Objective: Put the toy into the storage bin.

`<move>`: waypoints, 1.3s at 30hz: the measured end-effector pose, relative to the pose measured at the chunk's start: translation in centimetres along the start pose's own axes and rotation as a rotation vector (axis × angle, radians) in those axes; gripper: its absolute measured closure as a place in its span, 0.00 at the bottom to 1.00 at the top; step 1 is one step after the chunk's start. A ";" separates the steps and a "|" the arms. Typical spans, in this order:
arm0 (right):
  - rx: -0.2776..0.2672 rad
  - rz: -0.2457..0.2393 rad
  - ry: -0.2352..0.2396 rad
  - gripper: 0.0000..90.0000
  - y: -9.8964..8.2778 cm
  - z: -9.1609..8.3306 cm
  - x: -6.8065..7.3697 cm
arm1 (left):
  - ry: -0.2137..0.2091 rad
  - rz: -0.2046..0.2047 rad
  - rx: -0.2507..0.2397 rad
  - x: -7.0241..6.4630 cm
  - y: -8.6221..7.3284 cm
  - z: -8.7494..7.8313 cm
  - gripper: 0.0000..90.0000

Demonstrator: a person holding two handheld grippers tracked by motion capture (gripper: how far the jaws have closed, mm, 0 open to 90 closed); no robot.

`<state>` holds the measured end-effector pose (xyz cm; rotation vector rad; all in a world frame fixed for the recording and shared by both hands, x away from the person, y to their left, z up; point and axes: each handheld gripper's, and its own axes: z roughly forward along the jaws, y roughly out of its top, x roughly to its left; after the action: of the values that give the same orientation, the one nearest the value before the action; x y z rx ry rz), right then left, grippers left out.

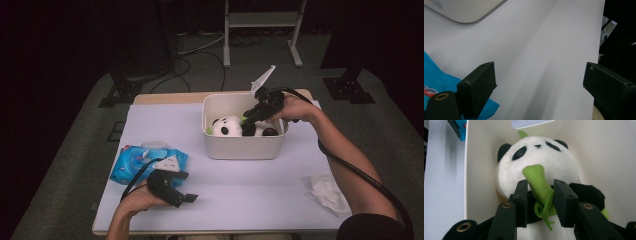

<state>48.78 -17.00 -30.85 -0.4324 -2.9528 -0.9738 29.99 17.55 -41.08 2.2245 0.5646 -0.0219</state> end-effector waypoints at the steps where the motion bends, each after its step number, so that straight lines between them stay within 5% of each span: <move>1: -0.005 0.005 -0.001 0.71 0.0 0.0 0.0 | -0.001 0.000 -0.002 0.0 0.0 0.0 0.12; 39: -0.114 0.033 -0.058 0.59 -2.8 -6.0 3.0 | 0.012 0.026 -0.004 -0.4 0.4 0.3 0.11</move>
<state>44.63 -21.90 -27.40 -0.5182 -2.9408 -1.1488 29.79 16.97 -40.90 2.2296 0.5416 0.0057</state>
